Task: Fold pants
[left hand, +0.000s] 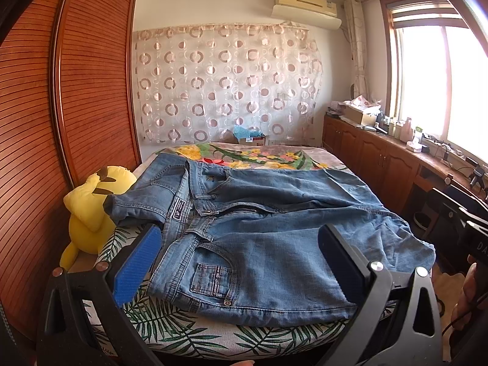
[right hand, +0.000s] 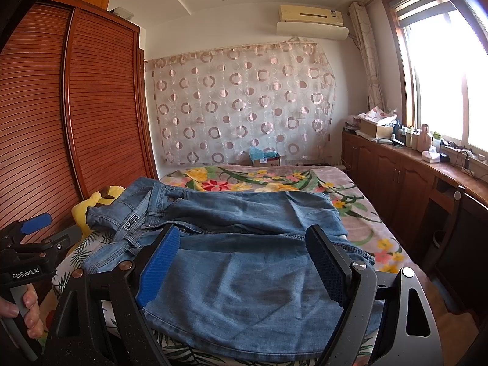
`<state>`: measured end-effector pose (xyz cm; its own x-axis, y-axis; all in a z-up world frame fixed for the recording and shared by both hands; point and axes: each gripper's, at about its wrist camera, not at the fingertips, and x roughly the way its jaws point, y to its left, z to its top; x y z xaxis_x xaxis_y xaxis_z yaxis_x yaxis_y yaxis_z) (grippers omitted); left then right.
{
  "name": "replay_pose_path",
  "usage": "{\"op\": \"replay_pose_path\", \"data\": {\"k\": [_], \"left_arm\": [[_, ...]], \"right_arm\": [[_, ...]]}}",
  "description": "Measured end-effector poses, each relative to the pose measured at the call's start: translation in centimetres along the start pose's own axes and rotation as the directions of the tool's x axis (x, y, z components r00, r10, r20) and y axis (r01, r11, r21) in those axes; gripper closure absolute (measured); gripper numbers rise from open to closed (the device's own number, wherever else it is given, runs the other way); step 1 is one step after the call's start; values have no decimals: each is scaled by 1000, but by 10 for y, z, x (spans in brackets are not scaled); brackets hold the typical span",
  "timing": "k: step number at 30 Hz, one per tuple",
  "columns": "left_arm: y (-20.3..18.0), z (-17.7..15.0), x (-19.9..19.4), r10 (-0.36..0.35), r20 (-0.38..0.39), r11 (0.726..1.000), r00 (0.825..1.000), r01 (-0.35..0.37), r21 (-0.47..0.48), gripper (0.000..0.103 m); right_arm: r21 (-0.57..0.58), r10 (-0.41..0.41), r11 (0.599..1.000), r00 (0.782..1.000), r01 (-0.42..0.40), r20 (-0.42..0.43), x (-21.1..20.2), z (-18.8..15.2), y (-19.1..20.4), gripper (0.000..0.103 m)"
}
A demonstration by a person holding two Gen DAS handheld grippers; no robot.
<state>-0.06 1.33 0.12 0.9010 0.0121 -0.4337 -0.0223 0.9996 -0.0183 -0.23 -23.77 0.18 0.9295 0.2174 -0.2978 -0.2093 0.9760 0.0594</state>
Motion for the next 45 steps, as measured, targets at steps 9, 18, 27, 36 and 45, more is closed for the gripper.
{"op": "replay_pose_path", "data": {"k": [9,18,27,36,45], "left_arm": [[-1,0,0,1,2,1000,1000,-1,1,0],[-2,2,-2,-2,0,1000,1000,2,3,0],[-5,6,-5,-6,1,1000,1000,6,7,0],[-7,1,6,6,-25,1000,1000,-5,17,0],[19,-21,45,14,-110,999,994,-11,30,0]], "right_arm": [[0,1,1000,1000,-1,1,1,0,0,17],[-1,1,1000,1000,-1,0,1,0,0,17],[-1,2,1000,1000,-2,1,1,-1,-1,17],[-10,4,1000,1000,-4,-16,3,-5,-4,17],[-29,-10,1000,998,9,-61,13,-15,-24,17]]}}
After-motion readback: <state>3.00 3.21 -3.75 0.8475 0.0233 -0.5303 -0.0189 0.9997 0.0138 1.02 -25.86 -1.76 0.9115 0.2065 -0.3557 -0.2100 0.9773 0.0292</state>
